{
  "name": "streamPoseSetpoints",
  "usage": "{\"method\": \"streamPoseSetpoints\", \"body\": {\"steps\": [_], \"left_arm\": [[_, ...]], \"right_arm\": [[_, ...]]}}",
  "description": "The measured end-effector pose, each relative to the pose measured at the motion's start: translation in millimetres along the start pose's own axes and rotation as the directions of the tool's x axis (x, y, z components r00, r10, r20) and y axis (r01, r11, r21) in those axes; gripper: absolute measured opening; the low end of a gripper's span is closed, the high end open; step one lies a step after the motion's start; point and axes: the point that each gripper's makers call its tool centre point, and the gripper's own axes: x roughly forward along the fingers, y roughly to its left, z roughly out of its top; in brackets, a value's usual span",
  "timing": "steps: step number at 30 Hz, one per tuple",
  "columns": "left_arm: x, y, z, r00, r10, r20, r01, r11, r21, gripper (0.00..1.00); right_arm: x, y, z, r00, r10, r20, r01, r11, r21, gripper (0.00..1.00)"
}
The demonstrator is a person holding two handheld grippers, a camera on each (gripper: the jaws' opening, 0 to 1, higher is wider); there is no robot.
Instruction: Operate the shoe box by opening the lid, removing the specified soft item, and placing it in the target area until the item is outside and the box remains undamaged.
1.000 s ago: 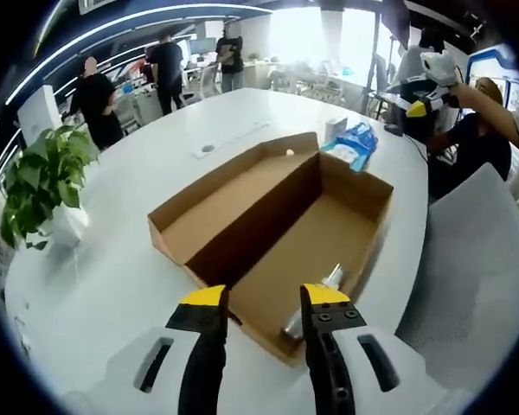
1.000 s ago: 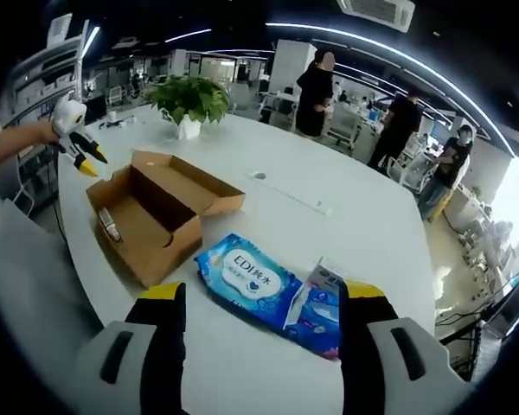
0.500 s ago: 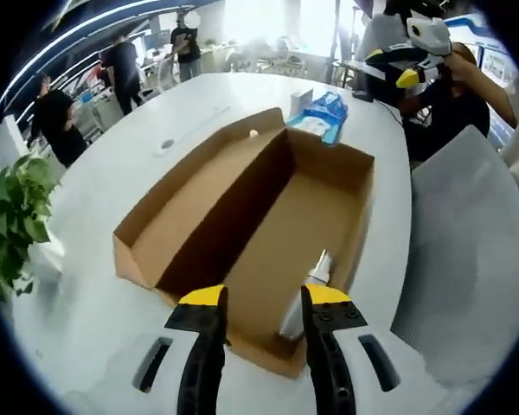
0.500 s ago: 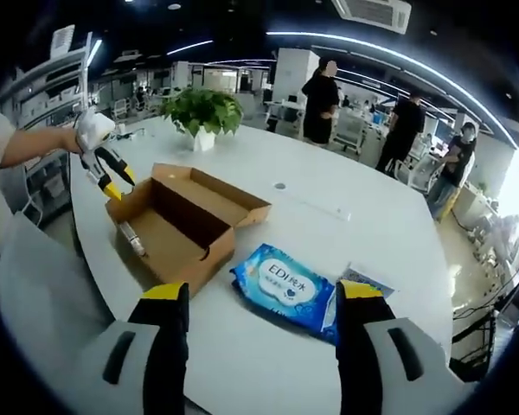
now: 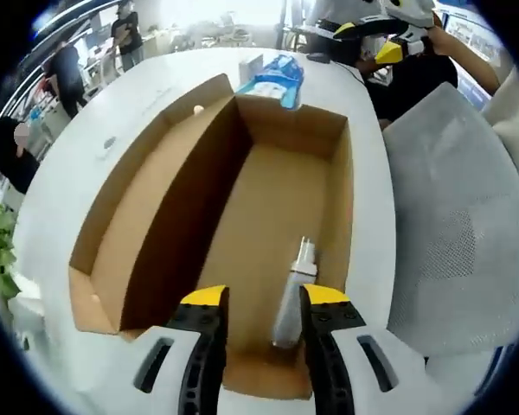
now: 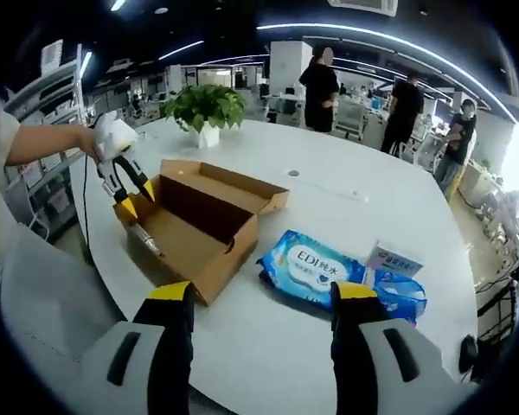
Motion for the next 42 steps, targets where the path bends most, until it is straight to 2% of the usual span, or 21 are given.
{"method": "streamPoseSetpoints", "body": {"steps": [5, 8, 12, 15, 22, 32, 42], "left_arm": [[8.8, -5.8, 0.7, 0.998, -0.053, -0.027, 0.053, 0.999, 0.004, 0.35], [16.0, -5.8, -2.9, 0.995, -0.071, -0.063, 0.074, 0.997, 0.032, 0.36], [22.8, -10.1, -4.1, 0.990, -0.113, -0.085, 0.116, 0.993, 0.031, 0.41], [27.0, -10.0, -6.0, 0.987, -0.112, -0.111, 0.118, 0.992, 0.049, 0.41], [34.5, -13.9, -8.4, 0.979, -0.151, -0.140, 0.164, 0.983, 0.084, 0.40], [46.3, -16.5, -12.7, 0.967, -0.190, -0.167, 0.211, 0.970, 0.117, 0.42], [47.5, -12.5, -11.4, 0.971, -0.193, -0.140, 0.208, 0.973, 0.103, 0.46]], "right_arm": [[0.8, 7.5, -7.0, 1.000, 0.012, -0.019, -0.012, 1.000, -0.001, 0.61], [1.3, 17.5, -7.5, 0.999, 0.030, -0.011, -0.030, 0.999, 0.011, 0.61], [3.9, 29.1, -11.9, 0.998, 0.056, -0.023, -0.056, 0.998, 0.014, 0.61], [4.0, 35.6, -13.4, 0.998, 0.065, -0.026, -0.065, 0.998, 0.009, 0.61], [2.2, 37.9, -18.5, 0.997, 0.074, -0.037, -0.073, 0.997, 0.017, 0.61], [-5.8, 25.2, -24.8, 0.999, 0.039, -0.032, -0.037, 0.998, 0.055, 0.60], [-8.3, 23.0, -30.5, 0.999, 0.030, -0.039, -0.027, 0.997, 0.073, 0.60]]}}
